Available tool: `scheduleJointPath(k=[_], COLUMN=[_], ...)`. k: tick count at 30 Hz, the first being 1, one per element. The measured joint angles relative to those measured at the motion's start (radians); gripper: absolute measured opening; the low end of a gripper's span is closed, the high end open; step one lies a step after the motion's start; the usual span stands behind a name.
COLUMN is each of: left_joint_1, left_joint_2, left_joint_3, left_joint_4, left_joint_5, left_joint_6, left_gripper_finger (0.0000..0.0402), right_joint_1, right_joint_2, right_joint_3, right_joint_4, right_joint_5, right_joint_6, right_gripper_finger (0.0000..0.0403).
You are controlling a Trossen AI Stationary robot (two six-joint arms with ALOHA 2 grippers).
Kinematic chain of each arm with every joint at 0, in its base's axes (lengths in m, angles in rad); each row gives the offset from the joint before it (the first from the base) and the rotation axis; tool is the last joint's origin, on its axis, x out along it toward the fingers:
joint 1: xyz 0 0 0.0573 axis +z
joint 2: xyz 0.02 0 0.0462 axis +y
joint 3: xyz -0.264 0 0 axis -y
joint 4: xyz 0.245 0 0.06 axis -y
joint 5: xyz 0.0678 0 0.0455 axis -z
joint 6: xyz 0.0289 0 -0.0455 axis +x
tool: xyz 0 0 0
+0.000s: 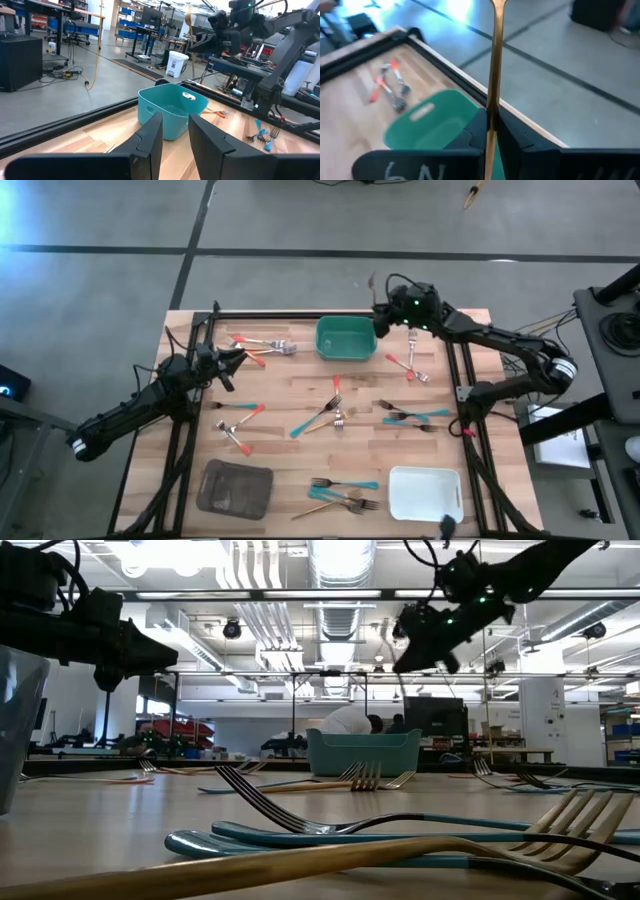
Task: Sort silverware by color (type)
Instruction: Put the gold fork into the blue bin
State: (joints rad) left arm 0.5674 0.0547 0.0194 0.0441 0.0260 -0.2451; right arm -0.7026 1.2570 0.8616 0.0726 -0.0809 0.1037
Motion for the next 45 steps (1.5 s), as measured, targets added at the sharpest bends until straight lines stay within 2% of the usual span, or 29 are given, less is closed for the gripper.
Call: scheduleJointPath(k=[8, 11, 14, 17, 22, 26, 35, 39, 45], left_joint_1=[0.000, 0.000, 0.000, 0.000, 0.000, 0.000, 0.000, 0.000, 0.000], left_joint_2=[0.000, 0.000, 0.000, 0.000, 0.000, 0.000, 0.000, 0.000, 0.000], left_joint_3=[0.000, 0.000, 0.000, 0.000, 0.000, 0.000, 0.000, 0.000, 0.000], left_joint_4=[0.000, 0.000, 0.000, 0.000, 0.000, 0.000, 0.000, 0.000, 0.000], left_joint_5=[0.000, 0.000, 0.000, 0.000, 0.000, 0.000, 0.000, 0.000, 0.000], left_joint_6=[0.000, 0.000, 0.000, 0.000, 0.000, 0.000, 0.000, 0.000, 0.000], left_gripper_finger=[0.0078, 0.0077, 0.0078, 0.0078, 0.0078, 0.0078, 0.0077, 0.0077, 0.0077], right_joint_1=[0.031, 0.035, 0.045, 0.054, 0.055, 0.055, 0.055, 0.055, 0.055], right_joint_2=[0.202, 0.257, 0.297, 0.330, 0.402, 0.465, 0.580, 0.603, 0.605], right_joint_3=[0.001, 0.024, 0.078, 0.160, 0.337, 0.443, 0.579, 0.601, 0.602], right_joint_4=[0.111, 0.103, 0.061, -0.093, -0.427, -0.559, -0.692, -0.718, -0.721], right_joint_5=[-0.035, -0.100, -0.181, -0.201, -0.193, -0.144, -0.127, -0.121, -0.032], right_joint_6=[-0.099, -0.146, -0.233, -0.348, -0.495, -0.543, -0.560, -0.549, -0.541], right_gripper_finger=[0.0013, 0.0013, 0.0013, 0.0013, 0.0013, 0.0013, 0.0014, 0.0032, 0.0055])
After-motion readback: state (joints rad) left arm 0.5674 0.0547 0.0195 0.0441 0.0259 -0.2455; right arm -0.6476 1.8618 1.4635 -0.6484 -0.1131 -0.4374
